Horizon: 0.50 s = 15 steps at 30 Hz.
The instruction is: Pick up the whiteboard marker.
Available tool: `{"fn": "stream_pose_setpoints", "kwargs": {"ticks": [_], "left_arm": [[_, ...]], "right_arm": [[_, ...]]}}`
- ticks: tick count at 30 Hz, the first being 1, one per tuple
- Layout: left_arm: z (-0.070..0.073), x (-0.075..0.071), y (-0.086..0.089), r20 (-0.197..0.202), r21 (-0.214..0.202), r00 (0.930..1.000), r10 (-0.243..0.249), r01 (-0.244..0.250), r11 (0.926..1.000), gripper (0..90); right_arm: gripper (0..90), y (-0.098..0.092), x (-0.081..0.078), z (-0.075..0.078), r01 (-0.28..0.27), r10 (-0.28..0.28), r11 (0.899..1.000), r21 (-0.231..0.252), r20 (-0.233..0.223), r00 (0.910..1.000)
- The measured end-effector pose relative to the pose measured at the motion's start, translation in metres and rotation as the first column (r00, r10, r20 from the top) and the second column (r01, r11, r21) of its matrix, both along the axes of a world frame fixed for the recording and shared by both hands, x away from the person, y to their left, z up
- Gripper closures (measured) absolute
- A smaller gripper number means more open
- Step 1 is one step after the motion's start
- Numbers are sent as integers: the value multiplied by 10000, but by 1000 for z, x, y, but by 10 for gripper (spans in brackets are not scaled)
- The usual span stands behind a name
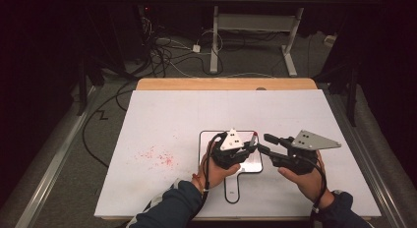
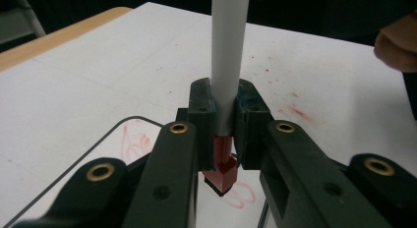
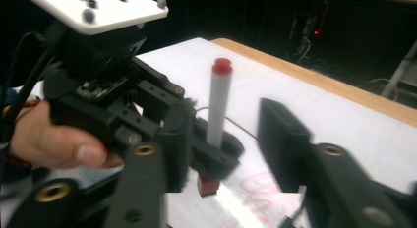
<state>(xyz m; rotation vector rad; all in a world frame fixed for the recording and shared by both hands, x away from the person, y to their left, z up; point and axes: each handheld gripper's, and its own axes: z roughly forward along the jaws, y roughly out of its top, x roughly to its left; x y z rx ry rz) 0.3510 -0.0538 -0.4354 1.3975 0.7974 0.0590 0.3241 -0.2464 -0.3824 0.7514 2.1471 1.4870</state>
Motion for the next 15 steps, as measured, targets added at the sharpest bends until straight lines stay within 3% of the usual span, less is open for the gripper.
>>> {"fn": "stream_pose_setpoints", "kwargs": {"ticks": [2,6,12,15], "left_arm": [[-1,3,0,38,-32,10000,70,-70,10000,784],[-3,10,-4,103,-24,9999,17,-17,10000,784],[-4,24,-14,109,-35,9999,50,-50,10000,784],[-6,37,-19,-39,-74,9999,139,-139,9999,784]], "right_arm": [[514,-9,-3,1,164,-163,9998,-99,91,9998],[476,-26,-12,-5,399,-345,9951,-903,606,9976],[446,-46,-15,-25,467,-437,9883,-1451,237,9988],[441,-50,-16,-29,418,-407,9894,-1393,105,9991]]}}
